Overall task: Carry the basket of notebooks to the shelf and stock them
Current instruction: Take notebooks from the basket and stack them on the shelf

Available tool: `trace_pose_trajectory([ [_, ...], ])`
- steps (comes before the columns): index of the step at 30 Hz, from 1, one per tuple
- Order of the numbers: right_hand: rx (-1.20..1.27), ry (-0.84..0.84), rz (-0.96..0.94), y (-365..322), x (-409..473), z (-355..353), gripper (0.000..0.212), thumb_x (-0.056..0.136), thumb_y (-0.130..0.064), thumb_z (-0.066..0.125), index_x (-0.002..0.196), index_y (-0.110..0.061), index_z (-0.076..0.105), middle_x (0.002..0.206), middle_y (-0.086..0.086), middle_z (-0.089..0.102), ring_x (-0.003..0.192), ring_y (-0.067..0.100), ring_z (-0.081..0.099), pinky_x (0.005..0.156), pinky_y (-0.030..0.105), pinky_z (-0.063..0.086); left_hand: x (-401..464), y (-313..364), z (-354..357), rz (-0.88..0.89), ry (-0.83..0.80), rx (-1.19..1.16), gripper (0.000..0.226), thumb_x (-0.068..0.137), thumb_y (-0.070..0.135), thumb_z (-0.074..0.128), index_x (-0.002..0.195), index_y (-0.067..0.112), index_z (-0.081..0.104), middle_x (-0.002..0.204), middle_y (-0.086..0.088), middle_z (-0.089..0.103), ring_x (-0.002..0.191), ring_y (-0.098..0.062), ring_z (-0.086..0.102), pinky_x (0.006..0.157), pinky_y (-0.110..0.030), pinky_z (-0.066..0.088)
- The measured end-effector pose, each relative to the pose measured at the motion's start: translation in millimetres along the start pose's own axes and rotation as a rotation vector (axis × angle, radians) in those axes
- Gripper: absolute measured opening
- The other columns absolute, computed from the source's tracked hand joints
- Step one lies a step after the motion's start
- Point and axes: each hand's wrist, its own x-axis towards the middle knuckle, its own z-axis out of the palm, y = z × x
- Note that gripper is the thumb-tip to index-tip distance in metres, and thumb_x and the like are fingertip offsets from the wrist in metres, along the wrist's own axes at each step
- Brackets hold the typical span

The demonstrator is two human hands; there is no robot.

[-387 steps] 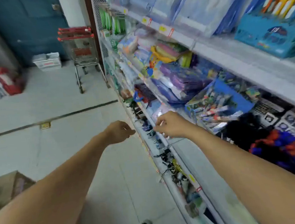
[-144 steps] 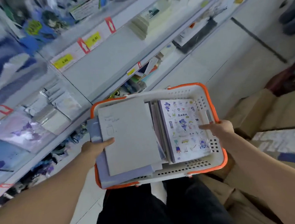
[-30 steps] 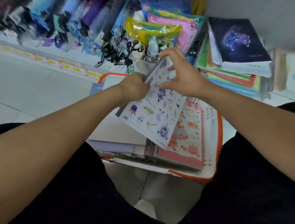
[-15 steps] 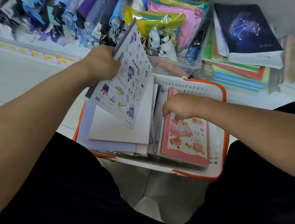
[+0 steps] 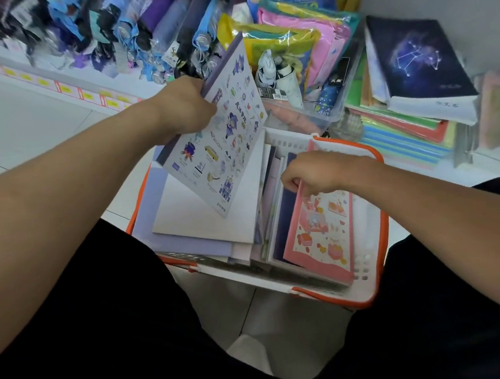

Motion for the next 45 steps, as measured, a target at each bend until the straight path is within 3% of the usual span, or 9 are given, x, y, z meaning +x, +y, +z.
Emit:
trace_pose_trajectory([
  [6, 0.253, 0.258, -0.138, 3.5, -28.0, -61.9, 0.023, 0.077, -0.013, 0.083, 0.099, -0.011, 0.079, 0.089, 0.003, 0.076, 0.073, 0.005, 0.067, 0.072, 0.014, 0.050, -5.1, 8.4, 6.6, -0.006, -0.148, -0.163, 0.021, 0.099, 0.025, 0.055, 0.117, 0.015, 0.060, 0.104, -0.008, 0.069, 0.086, -0.025, 0.069, 0.072, -0.039, 0.057],
  [17, 0.455, 0.871, -0.265, -44.4, -13.6, -85.1, 0.023, 0.080, -0.012, 0.079, 0.096, -0.006, 0.064, 0.066, -0.015, 0.046, 0.057, 0.002, 0.043, 0.057, 0.016, 0.035, -21.3, 14.2, 15.4, 0.114, -0.226, -0.354, 0.056, 0.088, 0.064, 0.052, 0.118, 0.020, 0.067, 0.111, 0.005, 0.071, 0.098, -0.005, 0.065, 0.083, -0.022, 0.050],
  [20, 0.486, 0.913, -0.293, -52.8, -11.8, -91.7, 0.025, 0.076, -0.009, 0.081, 0.096, -0.007, 0.066, 0.065, -0.016, 0.046, 0.060, 0.002, 0.045, 0.060, 0.015, 0.036, -30.8, 10.4, 13.9, 0.161, -0.304, -0.234, 0.022, 0.078, 0.020, 0.080, 0.095, 0.013, 0.068, 0.070, 0.012, 0.069, 0.068, -0.004, 0.065, 0.059, -0.015, 0.050],
  [24, 0.414, 0.952, -0.283, -62.7, -8.0, -92.5, 0.055, 0.078, -0.025, 0.083, 0.127, -0.014, 0.061, 0.112, -0.012, 0.052, 0.098, -0.005, 0.049, 0.086, 0.017, 0.043, -42.3, 6.7, -0.4, 0.107, -0.168, -0.203, 0.013, 0.084, 0.007, 0.074, 0.095, 0.008, 0.068, 0.069, 0.000, 0.071, 0.058, -0.014, 0.066, 0.051, -0.023, 0.052],
  [27, 0.466, 1.084, 0.113, -54.3, -7.5, -95.1, 0.086, 0.072, -0.061, 0.077, 0.141, -0.025, 0.042, 0.139, -0.002, 0.040, 0.127, 0.013, 0.038, 0.108, 0.032, 0.036, -57.6, 4.8, -33.6, 0.053, -0.182, -0.383, 0.019, 0.089, 0.005, 0.067, 0.105, 0.014, 0.068, 0.089, -0.006, 0.077, 0.074, -0.024, 0.075, 0.061, -0.036, 0.061],
  [30, 1.152, 0.821, 0.325, -55.6, -16.3, -104.3, 0.102, 0.052, -0.078, 0.078, 0.134, -0.027, 0.046, 0.131, -0.007, 0.059, 0.120, 0.016, 0.057, 0.100, 0.045, 0.048, -72.7, -1.8, -71.1, 0.111, -0.155, -0.538, 0.029, 0.091, 0.005, 0.062, 0.119, 0.014, 0.062, 0.102, -0.009, 0.075, 0.087, -0.031, 0.074, 0.072, -0.047, 0.061],
  [34, 1.835, 0.425, 0.040, -88.6, -36.9, -127.3, 0.041, 0.089, -0.042, 0.067, 0.123, -0.019, 0.064, 0.118, 0.007, 0.072, 0.106, 0.028, 0.069, 0.091, 0.048, 0.055, -76.4, -2.5, -104.4, 0.216, 0.009, -0.778, 0.035, 0.092, 0.003, 0.059, 0.127, 0.011, 0.058, 0.108, -0.011, 0.074, 0.089, -0.029, 0.073, 0.071, -0.044, 0.061],
  [41, 1.665, 0.769, -0.073, -129.7, -61.6, -201.4, 0.021, 0.102, -0.022, 0.055, 0.123, -0.025, 0.057, 0.114, 0.002, 0.073, 0.089, 0.022, 0.075, 0.055, 0.039, 0.060, -48.9, 25.9, -137.6, 0.241, 0.236, -1.119, 0.023, 0.095, 0.011, 0.058, 0.117, 0.013, 0.064, 0.097, -0.007, 0.076, 0.076, -0.022, 0.075, 0.059, -0.034, 0.060],
  [45, 1.696, 0.970, -0.021, -113.1, -68.6, -242.8, 0.022, 0.102, -0.015, 0.052, 0.123, -0.021, 0.057, 0.102, -0.001, 0.076, 0.075, 0.015, 0.074, 0.046, 0.028, 0.054, -32.9, 54.9, -158.4, 0.278, 0.087, -0.876, 0.029, 0.093, 0.026, 0.064, 0.121, 0.022, 0.057, 0.100, -0.003, 0.076, 0.077, -0.020, 0.073, 0.059, -0.031, 0.058],
])
